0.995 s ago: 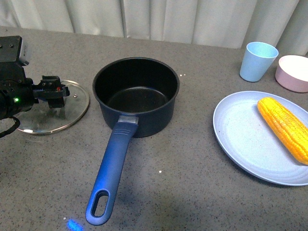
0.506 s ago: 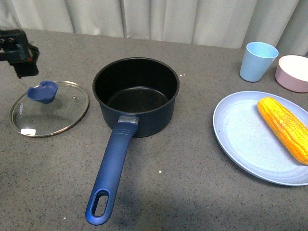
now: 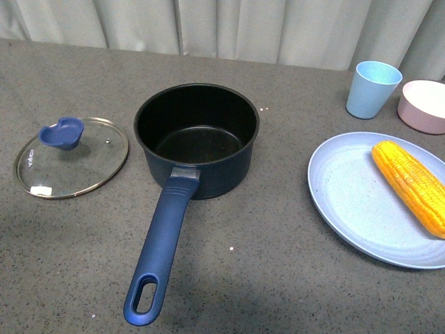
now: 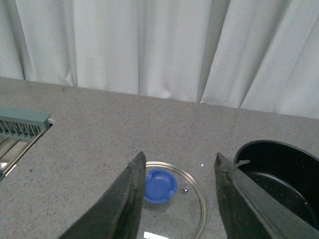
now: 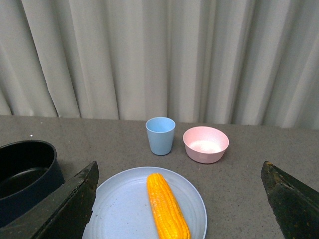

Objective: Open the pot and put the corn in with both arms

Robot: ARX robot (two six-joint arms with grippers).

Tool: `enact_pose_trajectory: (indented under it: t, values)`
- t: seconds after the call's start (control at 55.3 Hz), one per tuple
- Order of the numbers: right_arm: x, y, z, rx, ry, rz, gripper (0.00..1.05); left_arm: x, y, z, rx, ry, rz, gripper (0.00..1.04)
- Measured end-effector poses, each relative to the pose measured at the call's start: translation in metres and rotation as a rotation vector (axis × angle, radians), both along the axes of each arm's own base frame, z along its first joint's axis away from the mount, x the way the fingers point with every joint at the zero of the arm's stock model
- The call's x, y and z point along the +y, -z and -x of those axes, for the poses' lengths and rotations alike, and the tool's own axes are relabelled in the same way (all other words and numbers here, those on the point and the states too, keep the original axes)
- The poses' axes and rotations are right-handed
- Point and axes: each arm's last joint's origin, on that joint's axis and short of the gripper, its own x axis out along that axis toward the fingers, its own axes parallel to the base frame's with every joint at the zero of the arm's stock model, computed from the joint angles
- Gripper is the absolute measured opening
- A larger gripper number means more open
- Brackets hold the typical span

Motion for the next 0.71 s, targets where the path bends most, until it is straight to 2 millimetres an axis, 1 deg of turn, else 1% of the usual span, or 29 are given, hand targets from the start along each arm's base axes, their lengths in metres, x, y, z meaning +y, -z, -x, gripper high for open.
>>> enact_pose_trajectory:
  t: [0.109,0.163,0.235,0.326,0.434,0.705]
  values:
    - [0.000,0.000,0.000,0.000,0.000,0.000,0.95,0.000,-0.002,0.013,0.006,-0.001,-0.003,0.24]
    - [0.000,0.000,0.000,0.000,0.000,0.000,0.95,0.000,-0.003,0.017,0.007,-0.001,-0.005,0.17]
    - [0.000,0.000,0.000,0.000,0.000,0.000,0.95,0.000,-0.005,0.023,0.007,-0.001,-0.005,0.04]
    - [0.000,0.000,0.000,0.000,0.000,0.000,0.95,0.000,-0.009,0.030,0.021,-0.002,-0.006,0.04]
    - [0.000,0.000,0.000,0.000,0.000,0.000,0.95,0.000,-0.017,0.038,-0.002,0.000,-0.006,0.04]
    - [0.000,0.000,0.000,0.000,0.000,0.000,0.95,0.000,-0.020,0.053,-0.007,-0.001,-0.006,0.04]
